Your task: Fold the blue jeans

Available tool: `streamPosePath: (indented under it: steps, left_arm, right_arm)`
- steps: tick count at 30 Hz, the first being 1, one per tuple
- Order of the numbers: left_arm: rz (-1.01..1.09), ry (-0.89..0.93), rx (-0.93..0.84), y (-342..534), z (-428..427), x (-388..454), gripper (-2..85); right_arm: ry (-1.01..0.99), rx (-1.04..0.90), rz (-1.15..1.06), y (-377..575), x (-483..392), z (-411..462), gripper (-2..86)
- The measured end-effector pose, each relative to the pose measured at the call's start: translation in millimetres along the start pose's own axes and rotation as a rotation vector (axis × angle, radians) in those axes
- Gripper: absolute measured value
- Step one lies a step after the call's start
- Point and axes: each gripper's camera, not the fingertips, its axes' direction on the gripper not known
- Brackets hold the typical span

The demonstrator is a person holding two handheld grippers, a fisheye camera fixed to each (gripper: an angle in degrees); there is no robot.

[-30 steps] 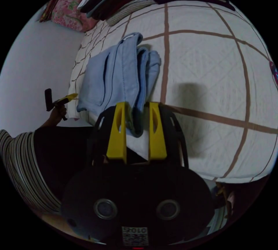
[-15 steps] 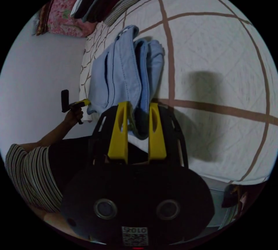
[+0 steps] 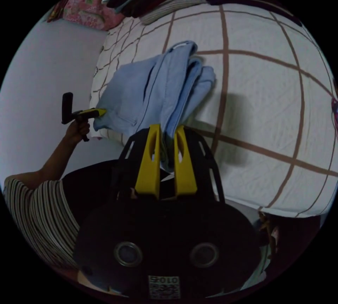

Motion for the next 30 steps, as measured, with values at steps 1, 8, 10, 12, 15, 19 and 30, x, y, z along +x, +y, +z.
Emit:
streamPosePath:
  steps: [1, 8, 10, 12, 15, 19, 30]
  left_arm:
    - [0.017, -0.005, 0.003, -4.0, -2.7, 6.0, 6.4]
    - [0.172, -0.047, 0.052, -50.3, -28.5, 80.1, 6.6]
    - [0.192, -0.04, 0.076, -61.2, -33.4, 98.6, 6.6]
    - [0.228, -0.051, 0.099, -75.8, -34.3, 126.0, 6.7]
    - [0.257, -0.064, 0.116, -95.1, -20.7, 159.4, 6.7]
    - [0.253, -0.055, 0.129, -119.7, 13.2, 197.5, 6.8]
    - [0.333, -0.124, 0.05, -242.1, 118.7, 312.2, 7.1]
  right_arm:
    - [0.0, 0.003, -0.013, -3.9, -2.5, -11.3, 5.4]
    - [0.015, 0.06, -0.091, -18.7, -11.6, -92.4, 5.2]
    - [0.018, 0.085, -0.105, -18.9, -11.7, -117.2, 5.2]
    - [0.03, 0.108, -0.128, -18.0, -12.1, -142.9, 5.2]
    - [0.067, 0.134, -0.162, -14.8, -8.4, -183.2, 5.4]
    - [0.137, 0.126, -0.184, -9.5, 12.8, -229.6, 6.0]
    - [0.225, -0.014, -0.256, -36.7, 83.7, -313.1, 7.1]
